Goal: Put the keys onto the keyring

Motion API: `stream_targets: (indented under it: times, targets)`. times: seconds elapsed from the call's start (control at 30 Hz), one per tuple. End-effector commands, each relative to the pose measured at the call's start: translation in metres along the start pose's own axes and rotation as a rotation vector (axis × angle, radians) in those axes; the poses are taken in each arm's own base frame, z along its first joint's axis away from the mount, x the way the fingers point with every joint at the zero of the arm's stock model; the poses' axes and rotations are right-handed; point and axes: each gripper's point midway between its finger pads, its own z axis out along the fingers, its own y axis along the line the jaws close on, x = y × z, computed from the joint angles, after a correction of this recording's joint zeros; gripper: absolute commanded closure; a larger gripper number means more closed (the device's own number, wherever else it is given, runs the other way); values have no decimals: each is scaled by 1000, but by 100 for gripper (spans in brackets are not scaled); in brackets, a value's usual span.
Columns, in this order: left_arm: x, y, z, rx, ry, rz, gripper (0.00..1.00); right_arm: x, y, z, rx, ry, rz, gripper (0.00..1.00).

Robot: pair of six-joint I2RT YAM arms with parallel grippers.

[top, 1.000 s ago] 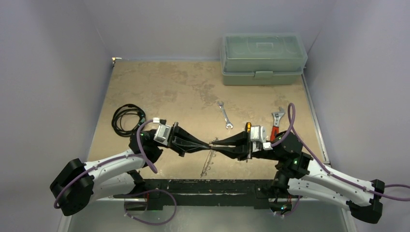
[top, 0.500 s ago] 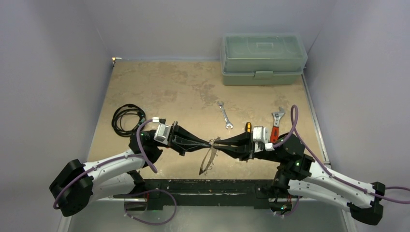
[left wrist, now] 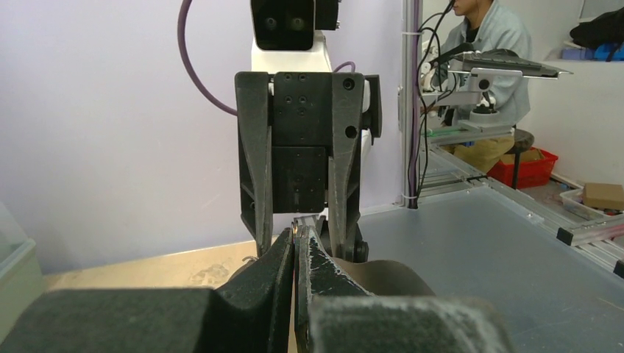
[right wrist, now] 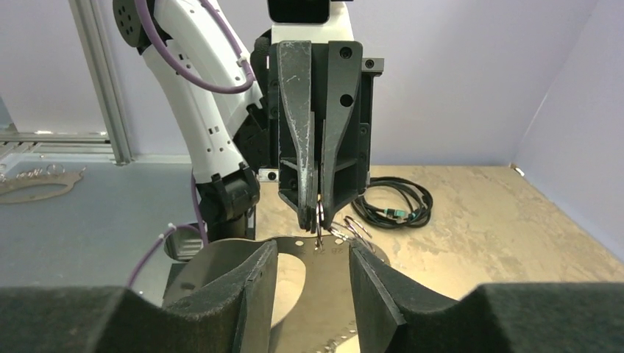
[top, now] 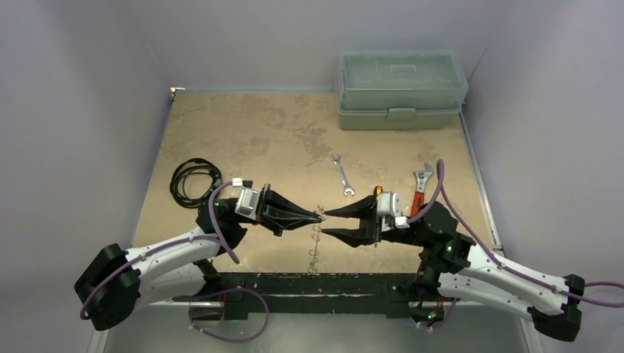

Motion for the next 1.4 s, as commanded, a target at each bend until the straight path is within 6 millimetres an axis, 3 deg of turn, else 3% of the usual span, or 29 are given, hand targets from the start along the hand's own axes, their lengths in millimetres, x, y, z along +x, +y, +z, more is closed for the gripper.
stream_targets:
  times: [0.0, 0.2, 0.4, 0.63, 1.13, 1.37]
  targets:
    - [-12, 3, -1, -33, -41, 76, 100, -23, 0, -7, 16, -52, -7, 56]
    - [-14, 6, -1, -49, -51, 87, 100, -4, 4, -19, 36, -56, 80, 62]
    - [-15, 4, -1, -40, -58, 81, 100, 3, 7, -13, 16, -74, 121, 65]
    - [-14, 1, -2, -28, -60, 69, 100, -3, 1, 0, 20, -69, 83, 65]
    - [-14, -2, -2, -21, -65, 54, 100, -24, -8, 1, 56, -107, 18, 68]
    - [-14, -1, -2, -24, -71, 50, 100, -23, -8, 7, 41, -107, 13, 73]
